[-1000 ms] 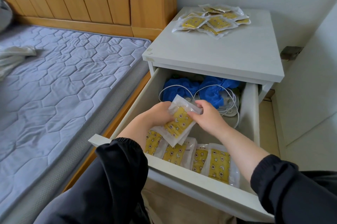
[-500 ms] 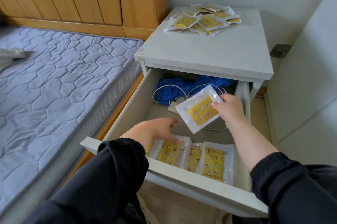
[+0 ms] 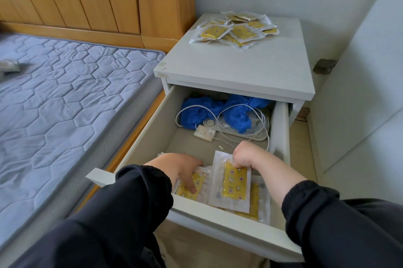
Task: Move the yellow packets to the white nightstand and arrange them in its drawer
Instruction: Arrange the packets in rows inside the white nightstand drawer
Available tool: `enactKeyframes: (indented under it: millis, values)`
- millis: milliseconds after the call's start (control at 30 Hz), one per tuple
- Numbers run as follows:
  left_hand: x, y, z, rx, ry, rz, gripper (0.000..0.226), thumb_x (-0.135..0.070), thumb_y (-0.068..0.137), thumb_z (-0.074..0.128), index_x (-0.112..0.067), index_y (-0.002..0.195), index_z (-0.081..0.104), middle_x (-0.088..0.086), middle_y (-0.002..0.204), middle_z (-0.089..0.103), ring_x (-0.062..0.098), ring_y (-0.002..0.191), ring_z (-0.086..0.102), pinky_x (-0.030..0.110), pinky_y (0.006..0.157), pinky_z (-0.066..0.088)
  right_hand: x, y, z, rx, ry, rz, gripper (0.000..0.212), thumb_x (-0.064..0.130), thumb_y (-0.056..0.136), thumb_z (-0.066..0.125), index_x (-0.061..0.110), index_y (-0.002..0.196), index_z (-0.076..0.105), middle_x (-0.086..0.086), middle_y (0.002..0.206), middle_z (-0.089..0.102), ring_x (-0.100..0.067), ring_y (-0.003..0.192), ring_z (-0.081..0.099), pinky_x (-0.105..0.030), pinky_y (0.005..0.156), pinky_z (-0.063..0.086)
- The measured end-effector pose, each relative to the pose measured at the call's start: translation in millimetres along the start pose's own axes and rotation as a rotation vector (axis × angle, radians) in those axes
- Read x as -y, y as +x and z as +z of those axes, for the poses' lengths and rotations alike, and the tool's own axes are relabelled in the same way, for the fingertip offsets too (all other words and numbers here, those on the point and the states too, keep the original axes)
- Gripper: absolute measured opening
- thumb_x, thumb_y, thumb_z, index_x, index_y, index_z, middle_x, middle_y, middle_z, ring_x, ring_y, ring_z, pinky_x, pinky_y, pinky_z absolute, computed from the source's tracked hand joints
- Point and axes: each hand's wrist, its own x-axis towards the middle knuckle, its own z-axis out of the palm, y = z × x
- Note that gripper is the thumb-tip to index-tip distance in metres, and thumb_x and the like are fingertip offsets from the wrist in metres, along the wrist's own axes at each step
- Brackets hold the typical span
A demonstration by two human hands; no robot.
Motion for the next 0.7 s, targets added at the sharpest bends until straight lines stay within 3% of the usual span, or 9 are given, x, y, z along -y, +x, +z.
enactKeyframes:
  millis: [67, 167, 300, 433, 700]
  values:
    - [0, 0, 0, 0.000, 0.005, -0.006, 0.082, -0.038, 0.076, 0.078, -0.021, 0.144, 0.034, 0.004, 0.138, 0.047, 0.026, 0.125, 0.045, 0.039, 0.103, 0.038, 4, 1, 10, -0.007, -0.013, 0.012, 0.030, 0.021, 0.084, 0.065, 0.005, 0.109, 0.064, -0.006, 0.091, 0.059, -0.021, 0.079, 0.057, -0.026, 0.066, 0.045]
    - [-2, 0, 0, -0.013, 0.007, -0.007, 0.081, -0.039, 0.077, 0.077, -0.020, 0.144, 0.034, 0.005, 0.138, 0.047, 0.026, 0.125, 0.045, 0.037, 0.101, 0.038, 10, -3, 26, 0.000, -0.079, -0.049, 0.036, 0.033, 0.081, 0.070, 0.009, 0.106, 0.061, -0.007, 0.098, 0.062, -0.025, 0.089, 0.061, -0.028, 0.069, 0.047]
    - [-3, 0, 0, -0.036, -0.022, -0.012, 0.081, -0.043, 0.077, 0.075, -0.020, 0.143, 0.035, 0.004, 0.138, 0.047, 0.025, 0.124, 0.046, 0.037, 0.100, 0.039, 13, -9, 34, 0.113, -0.186, -0.096, 0.047, 0.040, 0.091, 0.059, 0.004, 0.121, 0.056, -0.012, 0.119, 0.060, -0.028, 0.100, 0.058, -0.031, 0.075, 0.043]
    - [-6, -1, -1, -0.051, -0.049, 0.015, 0.091, -0.045, 0.077, 0.075, -0.025, 0.149, 0.024, 0.000, 0.150, 0.036, 0.024, 0.135, 0.035, 0.041, 0.110, 0.032, 11, -10, 37, 0.159, -0.209, -0.104, 0.052, 0.042, 0.099, 0.042, 0.005, 0.134, 0.047, -0.013, 0.133, 0.052, -0.031, 0.119, 0.052, -0.035, 0.092, 0.042]
    - [-10, -3, -3, -0.010, -0.161, 0.068, 0.073, -0.039, 0.082, 0.072, -0.027, 0.143, 0.035, -0.003, 0.143, 0.044, 0.020, 0.126, 0.045, 0.031, 0.098, 0.037, 8, -12, 35, 0.184, -0.332, -0.148, 0.053, 0.045, 0.096, 0.045, 0.007, 0.133, 0.049, -0.012, 0.130, 0.055, -0.031, 0.115, 0.055, -0.037, 0.091, 0.045]
